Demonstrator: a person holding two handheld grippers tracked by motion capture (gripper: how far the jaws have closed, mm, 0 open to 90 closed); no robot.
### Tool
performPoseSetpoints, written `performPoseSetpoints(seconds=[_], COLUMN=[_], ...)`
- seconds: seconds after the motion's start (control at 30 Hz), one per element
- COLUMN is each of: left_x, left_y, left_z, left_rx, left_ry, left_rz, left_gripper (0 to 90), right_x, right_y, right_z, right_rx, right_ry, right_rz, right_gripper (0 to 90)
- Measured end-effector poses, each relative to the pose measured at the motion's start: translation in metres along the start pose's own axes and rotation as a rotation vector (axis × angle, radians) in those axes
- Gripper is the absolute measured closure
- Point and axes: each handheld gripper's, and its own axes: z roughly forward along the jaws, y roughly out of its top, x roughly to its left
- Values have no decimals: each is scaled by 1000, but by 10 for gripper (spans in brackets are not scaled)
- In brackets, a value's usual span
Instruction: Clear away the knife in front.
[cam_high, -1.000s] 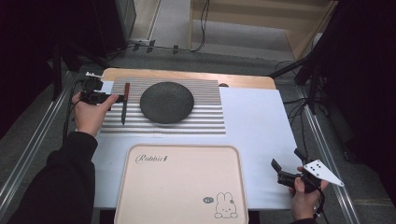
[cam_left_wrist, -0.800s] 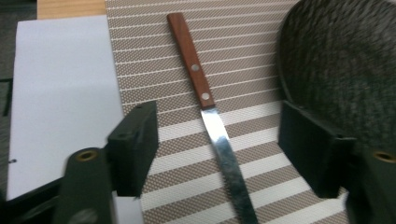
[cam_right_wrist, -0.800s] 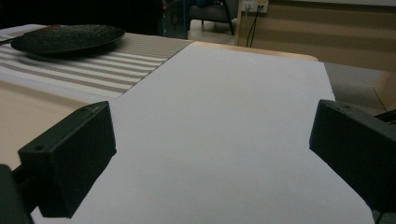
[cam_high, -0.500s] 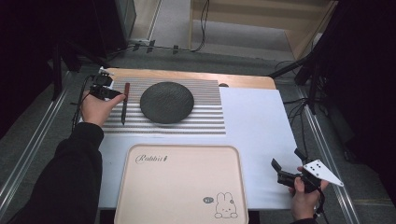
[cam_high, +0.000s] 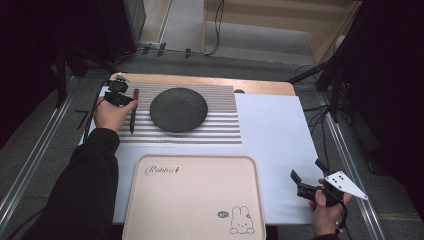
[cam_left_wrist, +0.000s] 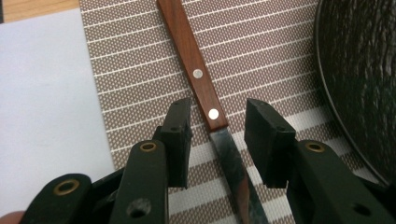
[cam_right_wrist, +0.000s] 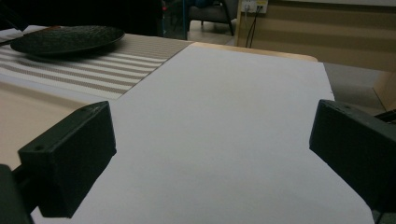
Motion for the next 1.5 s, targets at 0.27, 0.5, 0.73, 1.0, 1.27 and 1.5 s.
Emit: performPoseSetpoints(seconds=[0.27,0.5,0.73,1.0,1.27,1.5], left_x=[-2,-7,-9,-10,-12,-10], left_y=[-1,-2,-3,-5,-4,-13], left_z=[12,17,16,10,-3,-12], left_rx=[17,12,7,13,-22,-43], left_ry=[17,57,67,82,54,61], left_rz=[-7,9,28,68,77,73], left_gripper=[634,696,772,773,773,773], right_x=[0,1,1,1,1,1], right_y=[0,0,0,0,0,0], right_z=[0,1,0,1,1,1], right_rx=[0,2,2,1,3,4], right_ry=[-1,-4,-4,-3,-4,-2], right_rz=[-6,-7,-9,-9,-9,-9], right_gripper=[0,0,0,0,0,0])
